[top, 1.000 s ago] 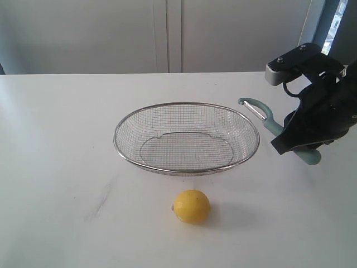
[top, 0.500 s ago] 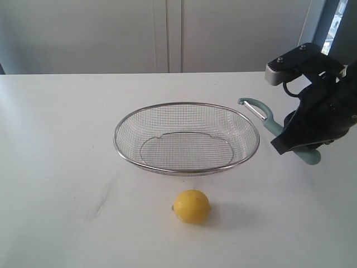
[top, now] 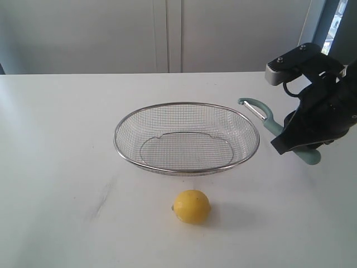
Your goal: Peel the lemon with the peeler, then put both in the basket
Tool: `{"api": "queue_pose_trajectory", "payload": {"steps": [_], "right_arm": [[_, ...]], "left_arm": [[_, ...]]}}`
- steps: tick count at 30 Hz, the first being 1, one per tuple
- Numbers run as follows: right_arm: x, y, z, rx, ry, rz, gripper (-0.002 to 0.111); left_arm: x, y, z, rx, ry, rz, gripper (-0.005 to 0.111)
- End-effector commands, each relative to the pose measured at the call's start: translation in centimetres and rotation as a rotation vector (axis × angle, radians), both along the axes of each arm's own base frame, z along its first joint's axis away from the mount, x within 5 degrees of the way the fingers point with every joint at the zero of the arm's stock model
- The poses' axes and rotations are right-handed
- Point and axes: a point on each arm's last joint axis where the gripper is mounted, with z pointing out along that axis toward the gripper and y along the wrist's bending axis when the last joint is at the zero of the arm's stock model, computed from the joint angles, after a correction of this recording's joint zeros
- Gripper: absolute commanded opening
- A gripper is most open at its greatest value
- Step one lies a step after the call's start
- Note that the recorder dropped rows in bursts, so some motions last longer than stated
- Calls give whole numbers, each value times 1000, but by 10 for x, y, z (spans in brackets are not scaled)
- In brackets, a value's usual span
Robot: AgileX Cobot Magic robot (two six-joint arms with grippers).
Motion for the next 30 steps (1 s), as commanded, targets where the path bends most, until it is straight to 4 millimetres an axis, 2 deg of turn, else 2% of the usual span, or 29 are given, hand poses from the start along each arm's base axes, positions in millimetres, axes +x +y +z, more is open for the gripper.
{"api": "queue_pose_trajectory", "payload": {"steps": [1, 11, 13, 19, 20, 25, 27, 30], "right_arm": [[1, -1, 0, 8, -11, -14, 0], [1, -1, 0, 8, -11, -14, 0], [1, -1, 0, 8, -11, -14, 0], [1, -1, 0, 8, -11, -14, 0], [1, -1, 0, 8, -11, -14, 0], [1, -1, 0, 8, -11, -14, 0], [1, -1, 0, 8, -11, -14, 0], [1, -1, 0, 8, -11, -14, 0]], "left_arm": [[0, 0, 10, -20, -116, 5, 0], [-7, 2, 40, -311, -446, -32, 0], [-10, 2, 47, -316, -529, -42, 0], [-13, 3, 52, -324, -594, -41, 0], [-15, 4, 58, -327, -616, -39, 0], [-19, 4, 93, -206, -695, -14, 0], [-14, 4, 99, -148, -675, 4, 0], [-3, 3, 96, -7, -578, 38, 0]]}}
